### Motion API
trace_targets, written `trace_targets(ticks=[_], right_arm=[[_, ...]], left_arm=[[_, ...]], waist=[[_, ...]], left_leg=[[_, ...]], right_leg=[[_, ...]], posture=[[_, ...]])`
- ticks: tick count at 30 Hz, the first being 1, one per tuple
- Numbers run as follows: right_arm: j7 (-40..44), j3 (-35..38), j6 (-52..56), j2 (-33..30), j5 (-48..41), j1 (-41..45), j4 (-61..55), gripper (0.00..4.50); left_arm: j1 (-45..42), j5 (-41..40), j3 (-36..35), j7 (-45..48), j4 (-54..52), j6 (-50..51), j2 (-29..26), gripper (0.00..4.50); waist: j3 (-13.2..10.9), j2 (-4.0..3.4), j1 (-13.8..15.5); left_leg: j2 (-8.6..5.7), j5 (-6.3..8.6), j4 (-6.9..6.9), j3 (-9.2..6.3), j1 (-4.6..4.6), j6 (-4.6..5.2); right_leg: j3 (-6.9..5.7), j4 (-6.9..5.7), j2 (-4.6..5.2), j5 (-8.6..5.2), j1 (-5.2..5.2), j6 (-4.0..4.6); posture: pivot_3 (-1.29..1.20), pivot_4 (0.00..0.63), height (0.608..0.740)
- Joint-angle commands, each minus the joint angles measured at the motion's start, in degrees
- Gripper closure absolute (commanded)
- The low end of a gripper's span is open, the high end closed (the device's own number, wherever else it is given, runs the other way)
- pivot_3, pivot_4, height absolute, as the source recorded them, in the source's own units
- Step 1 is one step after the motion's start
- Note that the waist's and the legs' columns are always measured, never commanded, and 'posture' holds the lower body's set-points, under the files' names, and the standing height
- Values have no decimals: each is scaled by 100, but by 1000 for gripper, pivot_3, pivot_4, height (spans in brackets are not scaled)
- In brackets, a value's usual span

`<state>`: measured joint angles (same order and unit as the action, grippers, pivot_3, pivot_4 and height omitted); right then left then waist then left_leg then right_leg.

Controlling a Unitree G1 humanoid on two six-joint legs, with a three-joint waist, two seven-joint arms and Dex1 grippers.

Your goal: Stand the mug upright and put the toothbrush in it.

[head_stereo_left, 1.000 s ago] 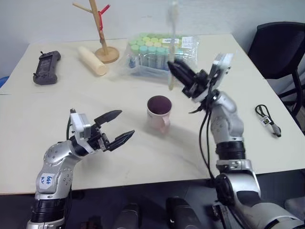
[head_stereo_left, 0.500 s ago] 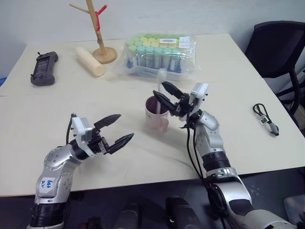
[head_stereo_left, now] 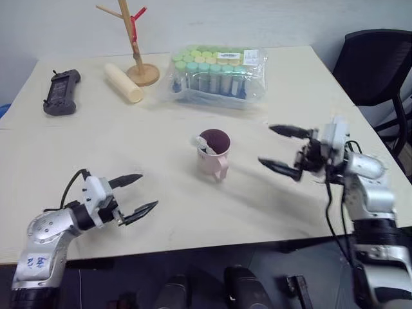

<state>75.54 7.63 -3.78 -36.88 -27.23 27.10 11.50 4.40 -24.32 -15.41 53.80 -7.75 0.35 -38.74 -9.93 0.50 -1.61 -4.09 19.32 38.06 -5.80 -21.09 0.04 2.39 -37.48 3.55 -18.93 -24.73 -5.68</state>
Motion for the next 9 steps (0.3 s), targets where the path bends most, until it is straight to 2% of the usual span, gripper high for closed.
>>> trace_targets(ticks=[1,5,9], right_arm=[[506,107,-451,-328,79,-529,-17,23],[680,126,-1072,-421,317,-1081,404,23],[350,296,-1302,-322,382,-1300,747,23]], left_arm=[[388,217,-364,30,33,-381,-169,0],[627,352,-429,-231,-43,-520,-28,0],[841,384,-412,-381,-292,-576,87,0]], waist=[[0,0,5],[0,0,30],[0,1,37]], left_leg=[[1,1,0,0,1,1],[-1,3,7,0,7,5],[-3,4,8,2,11,7]], right_leg=[[0,2,0,0,3,0],[0,5,2,1,17,2],[3,5,3,2,21,2]], posture=[[0,150,740],[0,150,740],[0,150,740]])
